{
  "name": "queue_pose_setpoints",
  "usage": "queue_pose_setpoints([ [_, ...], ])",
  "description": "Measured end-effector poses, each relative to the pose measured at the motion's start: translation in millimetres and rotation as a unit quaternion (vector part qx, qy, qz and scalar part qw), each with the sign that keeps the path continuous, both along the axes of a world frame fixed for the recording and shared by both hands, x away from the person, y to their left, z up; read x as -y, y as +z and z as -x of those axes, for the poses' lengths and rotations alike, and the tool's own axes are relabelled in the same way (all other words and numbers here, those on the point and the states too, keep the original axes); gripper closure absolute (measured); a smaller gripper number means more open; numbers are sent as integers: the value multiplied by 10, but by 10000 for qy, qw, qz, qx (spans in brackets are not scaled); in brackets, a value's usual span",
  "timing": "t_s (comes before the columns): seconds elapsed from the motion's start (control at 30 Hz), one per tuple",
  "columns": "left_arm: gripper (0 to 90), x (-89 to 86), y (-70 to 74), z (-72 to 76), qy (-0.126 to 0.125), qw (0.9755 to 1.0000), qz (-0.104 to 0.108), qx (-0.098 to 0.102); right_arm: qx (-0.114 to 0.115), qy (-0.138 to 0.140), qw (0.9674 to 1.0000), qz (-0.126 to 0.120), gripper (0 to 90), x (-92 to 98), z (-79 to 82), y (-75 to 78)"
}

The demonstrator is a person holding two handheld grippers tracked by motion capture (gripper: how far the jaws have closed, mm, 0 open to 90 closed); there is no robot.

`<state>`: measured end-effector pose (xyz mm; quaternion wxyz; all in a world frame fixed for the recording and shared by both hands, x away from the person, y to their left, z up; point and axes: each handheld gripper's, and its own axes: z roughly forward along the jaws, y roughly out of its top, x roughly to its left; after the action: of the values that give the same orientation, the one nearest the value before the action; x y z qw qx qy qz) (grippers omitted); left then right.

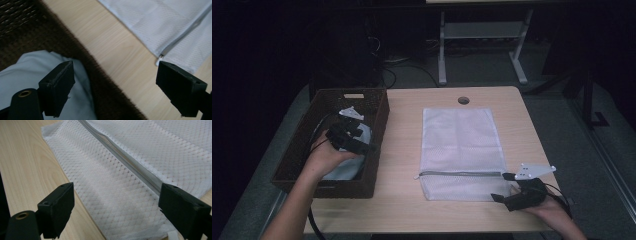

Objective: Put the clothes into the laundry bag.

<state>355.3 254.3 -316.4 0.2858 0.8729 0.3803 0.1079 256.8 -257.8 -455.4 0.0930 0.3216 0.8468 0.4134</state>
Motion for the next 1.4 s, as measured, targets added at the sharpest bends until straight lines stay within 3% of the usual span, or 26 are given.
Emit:
queue_pose_setpoints([
  [0.4,128,-408,-197,-107,695,9973,-219,14,-10,7,10000,22,129,4,-1,-4],
  [0.83,126,-728,-556,-239,1258,9909,-432,-208,-15,30,9999,99,129,0,1,-13],
  [1.13,102,-836,-817,-378,1518,9861,-493,-457,-23,26,9999,104,129,14,-2,-20],
  [1.27,98,-815,-893,-437,1518,9862,-454,-483,-29,33,9999,108,129,12,-2,-20],
  [1.4,91,-755,-964,-485,1356,9873,-578,-587,-32,44,9999,117,129,13,-1,-23],
])
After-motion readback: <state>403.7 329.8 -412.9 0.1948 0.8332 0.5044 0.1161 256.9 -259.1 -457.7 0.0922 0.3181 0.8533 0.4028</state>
